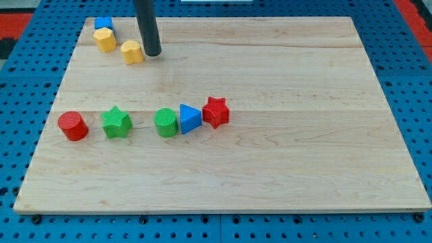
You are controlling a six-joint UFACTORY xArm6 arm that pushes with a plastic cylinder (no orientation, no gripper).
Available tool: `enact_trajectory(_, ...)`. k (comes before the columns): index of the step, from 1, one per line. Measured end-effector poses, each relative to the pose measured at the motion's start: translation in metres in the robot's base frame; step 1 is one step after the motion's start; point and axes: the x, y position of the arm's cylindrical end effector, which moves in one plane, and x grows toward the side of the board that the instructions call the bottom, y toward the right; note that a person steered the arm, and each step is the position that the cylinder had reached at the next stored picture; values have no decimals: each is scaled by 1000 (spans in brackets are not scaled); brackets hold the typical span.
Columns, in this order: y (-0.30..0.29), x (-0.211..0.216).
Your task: Push the yellow heart closer to the yellow hexagon
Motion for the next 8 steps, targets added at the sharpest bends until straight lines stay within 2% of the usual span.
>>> enact_trajectory(4,0,-21)
enact_trajectory(6,1,21)
enact_trajectory(8,-30,20)
